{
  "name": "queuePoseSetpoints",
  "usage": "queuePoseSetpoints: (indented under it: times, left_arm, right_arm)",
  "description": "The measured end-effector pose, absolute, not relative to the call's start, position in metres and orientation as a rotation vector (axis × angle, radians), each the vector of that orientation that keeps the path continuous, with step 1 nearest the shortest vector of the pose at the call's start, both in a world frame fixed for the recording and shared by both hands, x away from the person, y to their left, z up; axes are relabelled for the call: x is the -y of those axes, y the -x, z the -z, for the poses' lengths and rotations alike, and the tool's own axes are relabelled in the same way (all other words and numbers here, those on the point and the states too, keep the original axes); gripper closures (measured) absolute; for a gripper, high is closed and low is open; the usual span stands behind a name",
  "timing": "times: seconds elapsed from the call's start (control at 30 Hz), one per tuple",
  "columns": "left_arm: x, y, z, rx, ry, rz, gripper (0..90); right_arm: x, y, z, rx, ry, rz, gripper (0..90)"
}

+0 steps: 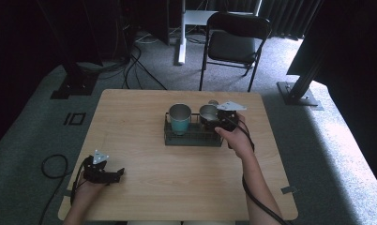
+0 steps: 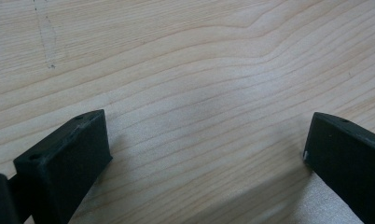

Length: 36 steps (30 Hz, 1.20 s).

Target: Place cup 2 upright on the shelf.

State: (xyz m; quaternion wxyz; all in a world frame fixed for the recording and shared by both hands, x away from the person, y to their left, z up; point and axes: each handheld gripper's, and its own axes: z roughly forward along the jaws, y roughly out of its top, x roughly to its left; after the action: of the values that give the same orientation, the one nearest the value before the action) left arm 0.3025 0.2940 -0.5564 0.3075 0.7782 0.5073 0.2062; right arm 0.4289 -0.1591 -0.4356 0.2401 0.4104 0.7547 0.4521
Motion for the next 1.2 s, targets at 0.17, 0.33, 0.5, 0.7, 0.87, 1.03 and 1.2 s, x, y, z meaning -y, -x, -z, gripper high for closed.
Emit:
queuePoseSetpoints:
  times: [0.17, 0.33, 0.5, 0.7, 0.87, 1.03, 1.2]
  left_arm:
    - [-0.294, -0.303, 0.556, -1.342, -2.058, -0.546, 0.9]
    - [-0.294, -0.303, 0.556, -1.342, -2.058, -0.545, 0.9]
    - [-0.294, -0.303, 0.556, -1.342, -2.058, -0.545, 0.9]
    - [-0.294, -0.303, 0.556, -1.342, -2.058, -0.545, 0.9]
    - [-0.294, -0.303, 0.556, -1.342, -2.058, -0.545, 0.9]
    - [-0.294, -0.303, 0.556, -1.342, -2.058, -0.545, 0.9]
    - [-0.294, -0.303, 0.556, -1.342, -2.057, -0.545, 0.9]
  right_arm:
    - [0.158, -0.431, 0.446, -2.075, -1.139, -1.227, 12.6]
    - [0.156, -0.432, 0.456, -2.087, -1.143, -1.210, 12.6]
    - [0.155, -0.433, 0.462, -2.095, -1.140, -1.204, 12.6]
    - [0.153, -0.432, 0.467, -2.100, -1.128, -1.190, 12.6]
    - [0.151, -0.431, 0.468, -2.096, -1.117, -1.185, 12.5]
    - [0.151, -0.431, 0.467, -2.092, -1.136, -1.212, 11.4]
    - [0.155, -0.428, 0.462, -2.082, -1.137, -1.254, 10.8]
